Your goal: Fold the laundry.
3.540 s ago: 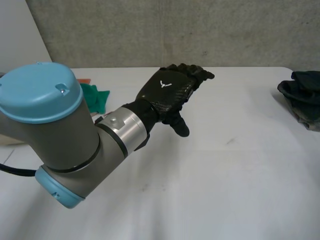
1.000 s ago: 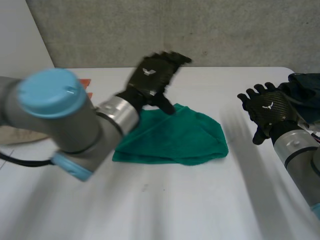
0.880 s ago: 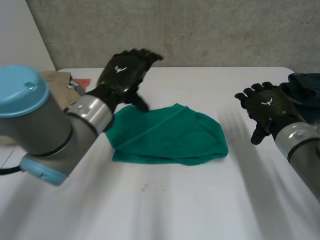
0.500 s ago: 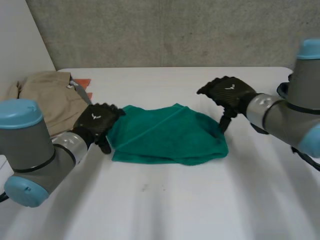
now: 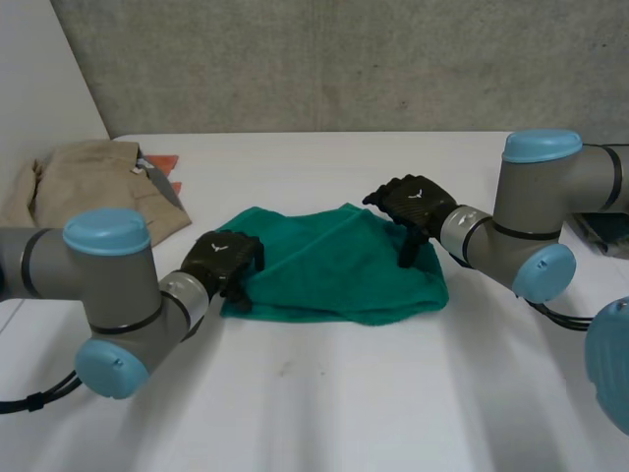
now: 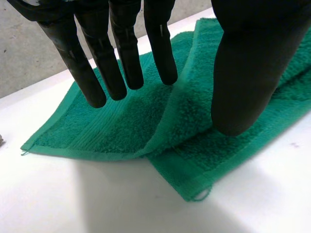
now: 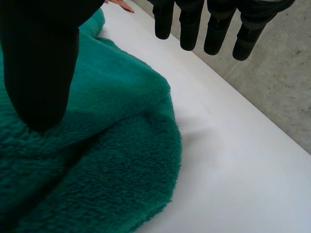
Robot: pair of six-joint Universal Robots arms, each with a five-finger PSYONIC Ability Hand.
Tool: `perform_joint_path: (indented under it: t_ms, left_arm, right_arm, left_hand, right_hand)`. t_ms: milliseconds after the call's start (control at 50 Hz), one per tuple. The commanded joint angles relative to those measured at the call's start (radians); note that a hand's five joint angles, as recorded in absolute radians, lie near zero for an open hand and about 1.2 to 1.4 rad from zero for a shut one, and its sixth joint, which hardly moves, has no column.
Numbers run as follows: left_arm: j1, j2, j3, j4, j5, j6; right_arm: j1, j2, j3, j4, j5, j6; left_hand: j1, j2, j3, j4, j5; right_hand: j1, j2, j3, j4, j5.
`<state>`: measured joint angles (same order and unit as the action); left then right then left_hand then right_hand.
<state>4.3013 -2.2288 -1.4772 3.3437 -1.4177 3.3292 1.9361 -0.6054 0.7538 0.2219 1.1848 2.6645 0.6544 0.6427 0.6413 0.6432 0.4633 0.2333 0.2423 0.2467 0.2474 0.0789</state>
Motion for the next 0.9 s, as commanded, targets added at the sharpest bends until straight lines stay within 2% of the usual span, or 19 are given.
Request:
perform_joint_path:
  t_ms: [20,80,180,280,440,540,660,680,760,780,840,860,900]
  left_arm:
    - [-0.005,-0.043,0.044,0.0,-0.009,0.007]
    - [-0.006,-0.061,0.066,0.0,-0.009,0.009]
    - [-0.011,-0.066,0.084,-0.003,-0.007,0.013]
    - [-0.021,-0.029,0.075,-0.056,-0.009,0.016]
    - [-0.049,0.228,-0.06,-0.214,0.0,0.015]
    - [-0.095,0.395,-0.198,-0.213,0.003,0.016]
    - [-0.141,0.472,-0.25,-0.208,0.0,0.018]
    - [-0.143,0.477,-0.252,-0.207,0.0,0.018]
    - [-0.144,0.488,-0.249,-0.19,-0.001,0.02]
    - [-0.143,0.486,-0.242,-0.182,-0.003,0.021]
    - [-0.137,0.485,-0.233,-0.173,-0.004,0.021]
    - [-0.134,0.482,-0.221,-0.167,-0.004,0.021]
    - [-0.129,0.48,-0.207,-0.158,-0.004,0.021]
  right_arm:
    - [0.0,-0.071,0.084,-0.024,0.004,0.0]
    - [0.0,-0.086,0.096,-0.024,0.006,0.0]
    - [-0.002,-0.1,0.108,-0.015,0.004,-0.001]
    - [-0.002,-0.093,0.093,-0.01,0.001,-0.005]
    - [0.003,0.002,-0.046,0.008,-0.037,-0.009]
    - [0.05,0.099,-0.149,0.065,-0.128,-0.011]
    - [0.103,0.162,-0.186,0.07,-0.146,-0.031]
    - [0.107,0.171,-0.191,0.068,-0.143,-0.041]
    - [0.121,0.19,-0.228,0.044,-0.114,-0.106]
    - [0.124,0.178,-0.234,0.007,-0.081,-0.113]
    - [0.124,0.11,-0.215,-0.076,0.004,-0.1]
    - [0.118,0.036,-0.174,-0.129,0.053,-0.081]
    - [0.106,-0.043,-0.113,-0.179,0.087,-0.058]
  left_hand:
    - [0.158,0.169,0.171,0.169,0.174]
    - [0.296,0.307,0.309,0.307,0.312]
    - [0.741,0.752,0.754,0.752,0.757]
    - [0.742,0.754,0.755,0.753,0.758]
    - [0.742,0.754,0.755,0.753,0.758]
    - [0.742,0.754,0.755,0.753,0.758]
    - [0.742,0.754,0.755,0.753,0.758]
    - [0.742,0.754,0.755,0.753,0.758]
    - [0.742,0.754,0.755,0.753,0.758]
    - [0.742,0.754,0.755,0.753,0.758]
    - [0.742,0.754,0.755,0.753,0.758]
    - [0.742,0.754,0.755,0.753,0.758]
    - [0.742,0.754,0.755,0.753,0.758]
  right_hand:
    - [0.072,0.063,0.058,0.058,0.052]
    - [0.072,0.063,0.058,0.058,0.052]
    - [0.028,0.019,0.015,0.014,0.008]
    - [-0.016,-0.025,-0.03,-0.03,-0.036]
    - [-0.022,-0.031,-0.035,-0.036,-0.042]
    - [-0.01,-0.019,-0.024,-0.025,-0.031]
    - [0.045,0.036,0.032,0.031,0.025]
    - [0.086,0.077,0.073,0.072,0.066]
    - [0.947,0.938,0.934,0.933,0.927]
    - [1.161,1.152,1.147,1.147,1.141]
    - [1.163,1.154,1.15,1.149,1.143]
    - [1.163,1.154,1.15,1.149,1.143]
    - [1.163,1.154,1.15,1.149,1.143]
